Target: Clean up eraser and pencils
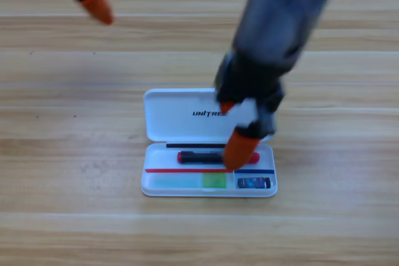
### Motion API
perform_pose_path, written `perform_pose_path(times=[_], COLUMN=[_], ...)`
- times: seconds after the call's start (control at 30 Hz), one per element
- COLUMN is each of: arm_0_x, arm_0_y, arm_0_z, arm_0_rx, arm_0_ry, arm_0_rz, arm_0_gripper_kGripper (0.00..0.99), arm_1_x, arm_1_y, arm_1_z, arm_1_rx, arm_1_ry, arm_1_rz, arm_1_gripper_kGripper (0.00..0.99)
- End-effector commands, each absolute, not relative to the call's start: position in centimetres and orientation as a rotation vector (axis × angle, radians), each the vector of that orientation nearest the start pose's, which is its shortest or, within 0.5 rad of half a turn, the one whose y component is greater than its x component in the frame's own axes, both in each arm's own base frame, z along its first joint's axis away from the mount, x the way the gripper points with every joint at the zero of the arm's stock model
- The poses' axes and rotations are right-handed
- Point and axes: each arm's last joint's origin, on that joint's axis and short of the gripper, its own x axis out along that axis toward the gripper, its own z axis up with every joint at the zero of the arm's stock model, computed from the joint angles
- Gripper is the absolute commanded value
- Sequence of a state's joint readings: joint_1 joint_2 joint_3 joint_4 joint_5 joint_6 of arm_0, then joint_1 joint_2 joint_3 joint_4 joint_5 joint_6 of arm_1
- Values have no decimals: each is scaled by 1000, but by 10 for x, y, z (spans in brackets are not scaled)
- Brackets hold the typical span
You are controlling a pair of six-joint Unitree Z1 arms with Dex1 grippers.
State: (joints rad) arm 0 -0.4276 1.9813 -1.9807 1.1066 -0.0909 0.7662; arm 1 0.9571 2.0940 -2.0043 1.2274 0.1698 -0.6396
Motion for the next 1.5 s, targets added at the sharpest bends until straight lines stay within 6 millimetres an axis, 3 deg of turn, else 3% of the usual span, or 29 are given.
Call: perform_pose_path(times=[0.03, 0.13, 0.17, 0.27, 0.37, 0.63, 0.8, 1.0, 1.33, 1.5], arm_0_x=[430, 446, 449, 457, 462, 460, 445, 420, 384, 374], arm_0_y=[-171, -175, -177, -182, -184, -188, -201, -217, -220, -223], arm_0_z=[309, 281, 270, 244, 223, 186, 170, 169, 209, 216], arm_0_rx=[693, 589, 553, 492, 493, 422, 388, 377, 375, 403], arm_0_ry=[999, 1014, 1024, 1067, 1102, 1163, 1206, 1252, 1213, 1209], arm_0_rz=[-1040, -1138, -1171, -1210, -1237, -1341, -1424, -1503, -1555, -1554], arm_0_gripper_kGripper=[434, 52, 0, 0, 0, 0, 0, 0, 0, 0], arm_1_x=[169, 148, 142, 126, 119, 114, 112, 113, 113, 113], arm_1_y=[296, 268, 259, 241, 235, 230, 227, 228, 230, 230], arm_1_z=[405, 415, 417, 416, 411, 413, 417, 411, 409, 409], arm_1_rx=[-832, -735, -713, -664, -638, -624, -616, -612, -598, -592], arm_1_ry=[738, 656, 636, 603, 624, 617, 605, 628, 638, 642], arm_1_rz=[1437, 1425, 1421, 1423, 1449, 1462, 1463, 1462, 1462, 1470], arm_1_gripper_kGripper=[989, 989, 990, 990, 990, 989, 990, 990, 990, 990])
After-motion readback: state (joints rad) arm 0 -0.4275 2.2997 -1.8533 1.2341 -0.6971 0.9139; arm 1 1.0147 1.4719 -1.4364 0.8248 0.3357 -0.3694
